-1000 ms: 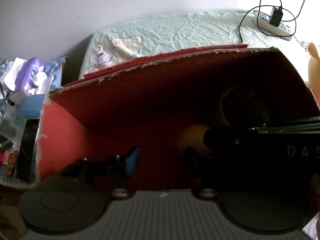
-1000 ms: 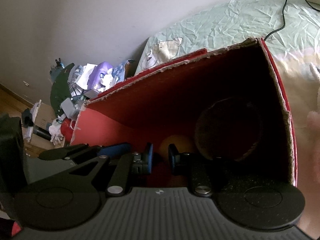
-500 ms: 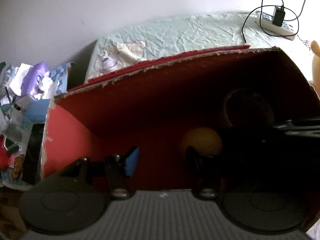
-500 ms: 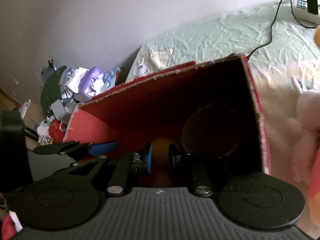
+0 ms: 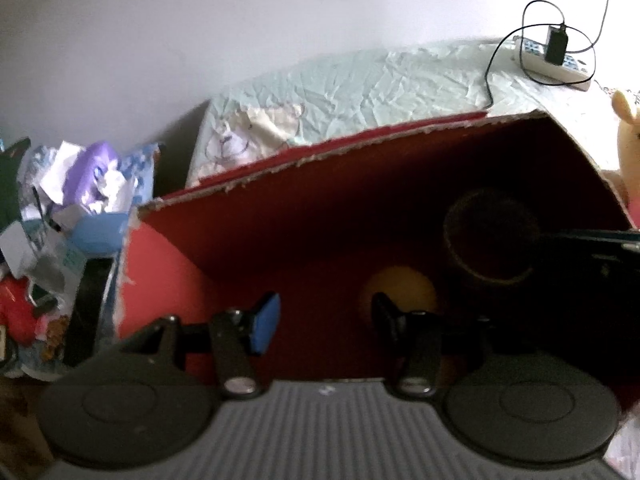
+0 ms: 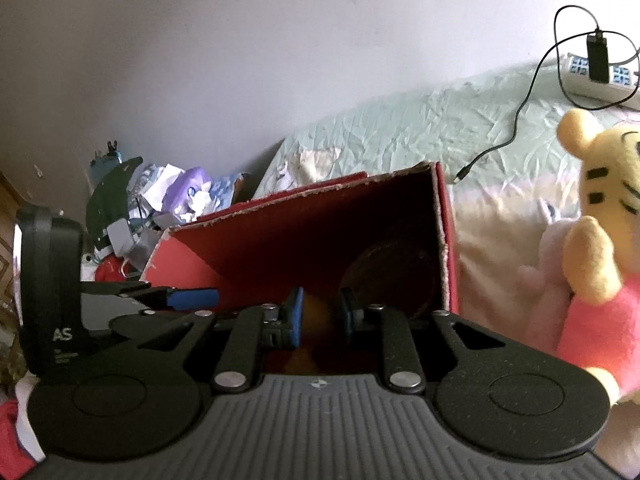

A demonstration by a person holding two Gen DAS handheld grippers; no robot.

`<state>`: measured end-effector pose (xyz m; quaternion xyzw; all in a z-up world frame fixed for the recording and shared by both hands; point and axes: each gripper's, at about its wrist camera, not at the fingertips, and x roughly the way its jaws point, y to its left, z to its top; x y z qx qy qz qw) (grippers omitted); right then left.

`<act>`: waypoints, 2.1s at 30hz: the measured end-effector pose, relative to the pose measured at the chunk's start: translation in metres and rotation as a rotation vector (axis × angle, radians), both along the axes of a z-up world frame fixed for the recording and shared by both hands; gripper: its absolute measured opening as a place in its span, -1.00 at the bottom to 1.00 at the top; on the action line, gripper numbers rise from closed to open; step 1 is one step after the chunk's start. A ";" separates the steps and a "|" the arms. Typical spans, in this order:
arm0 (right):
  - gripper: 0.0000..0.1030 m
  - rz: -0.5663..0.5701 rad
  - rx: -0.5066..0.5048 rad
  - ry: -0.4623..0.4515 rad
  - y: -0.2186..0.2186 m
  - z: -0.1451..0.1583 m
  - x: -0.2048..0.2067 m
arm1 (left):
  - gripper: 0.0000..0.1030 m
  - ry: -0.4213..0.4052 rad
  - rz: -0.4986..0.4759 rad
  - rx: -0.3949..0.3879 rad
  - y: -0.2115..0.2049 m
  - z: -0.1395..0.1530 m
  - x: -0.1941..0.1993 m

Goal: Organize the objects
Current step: 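Lower the wooden stamp into the red box and release it, then withdraw the right tool from the box toward the pine cone, then grasp the pine cone with the right tool and lift it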

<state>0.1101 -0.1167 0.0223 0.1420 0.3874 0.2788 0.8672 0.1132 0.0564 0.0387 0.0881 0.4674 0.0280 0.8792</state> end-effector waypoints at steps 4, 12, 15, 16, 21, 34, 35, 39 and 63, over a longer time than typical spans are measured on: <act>-0.56 -0.014 0.018 -0.038 -0.006 0.003 -0.011 | 0.03 -0.029 -0.017 0.021 -0.008 0.011 -0.012; -0.56 0.016 0.043 -0.156 -0.016 0.007 -0.039 | 0.03 -0.082 -0.047 0.009 -0.012 0.033 -0.045; -0.56 0.045 0.062 -0.154 -0.022 0.005 -0.047 | 0.03 -0.110 -0.051 -0.010 -0.010 0.043 -0.059; -0.56 0.054 0.080 -0.146 -0.026 0.004 -0.048 | 0.03 -0.120 -0.054 -0.016 -0.010 0.046 -0.065; -0.56 0.085 0.143 -0.147 -0.047 0.005 -0.061 | 0.03 -0.166 -0.108 -0.078 -0.006 0.061 -0.097; -0.51 0.208 0.144 -0.021 -0.075 -0.011 -0.090 | 0.03 -0.042 -0.365 -0.282 -0.026 0.037 -0.148; -0.48 0.201 0.134 0.004 -0.075 -0.015 -0.089 | 0.04 -0.020 -0.373 -0.293 -0.029 0.033 -0.147; -0.45 0.154 0.100 0.129 -0.079 -0.034 -0.086 | 0.05 0.062 -0.401 -0.337 -0.043 0.014 -0.146; -0.14 0.199 0.107 0.472 -0.072 -0.088 -0.089 | 0.04 0.365 -0.438 -0.502 -0.073 -0.059 -0.133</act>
